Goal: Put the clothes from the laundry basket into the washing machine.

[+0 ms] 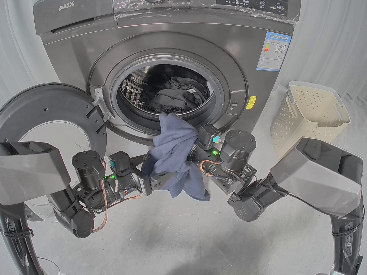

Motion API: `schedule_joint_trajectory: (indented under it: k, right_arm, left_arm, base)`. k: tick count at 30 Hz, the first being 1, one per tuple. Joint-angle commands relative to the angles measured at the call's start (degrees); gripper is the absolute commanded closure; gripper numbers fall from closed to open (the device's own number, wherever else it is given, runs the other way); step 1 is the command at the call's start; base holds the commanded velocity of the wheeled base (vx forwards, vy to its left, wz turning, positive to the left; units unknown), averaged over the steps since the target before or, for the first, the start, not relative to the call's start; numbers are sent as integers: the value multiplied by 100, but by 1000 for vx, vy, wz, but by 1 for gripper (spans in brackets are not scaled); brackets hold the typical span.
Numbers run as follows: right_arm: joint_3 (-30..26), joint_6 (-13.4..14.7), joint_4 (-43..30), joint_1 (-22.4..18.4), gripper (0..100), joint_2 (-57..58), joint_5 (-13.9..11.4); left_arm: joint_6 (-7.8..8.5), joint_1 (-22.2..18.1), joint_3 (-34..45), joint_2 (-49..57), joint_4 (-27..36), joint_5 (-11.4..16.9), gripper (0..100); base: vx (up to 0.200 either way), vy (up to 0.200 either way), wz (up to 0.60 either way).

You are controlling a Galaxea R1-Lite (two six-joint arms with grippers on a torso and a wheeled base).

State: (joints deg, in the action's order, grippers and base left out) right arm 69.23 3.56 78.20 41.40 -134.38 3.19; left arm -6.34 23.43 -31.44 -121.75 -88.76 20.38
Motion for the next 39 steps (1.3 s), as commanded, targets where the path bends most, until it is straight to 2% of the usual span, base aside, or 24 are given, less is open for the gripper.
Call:
schedule_joint_trajectory:
  k: [1,8,12,16,20,27,34,39]
  right_arm:
    - [-50,-4,2,-53,100,43,-3]
    - [-358,-13,46,-115,100,193,-21]
    - [-648,-31,55,-167,100,333,-108]
    - [-709,-22,107,-167,100,342,-232]
    - [-586,-22,125,-123,100,324,-232]
    - [-76,-22,37,-44,100,237,-179]
    - [-50,-13,20,-44,100,219,-170]
    - [-68,-13,20,35,100,245,-144]
  left_arm:
    - [1,-146,77,186,-1,-8,0]
    - [-8,-401,59,248,-1,18,0]
    - [-16,-480,24,248,-1,1,0]
    - [-16,-480,24,230,-1,10,0]
    - [-8,-357,147,204,-10,62,0]
    - [27,118,323,81,-10,185,0]
    - [10,302,200,-104,-10,177,0]
    - [-34,311,-275,-323,-10,97,0]
  base:
    - [0,0,0]
    - [0,0,0]
    - [0,0,0]
    - [0,0,0]
    - [0,0,0]
    - [0,0,0]
    - [0,0,0]
    - [0,0,0]
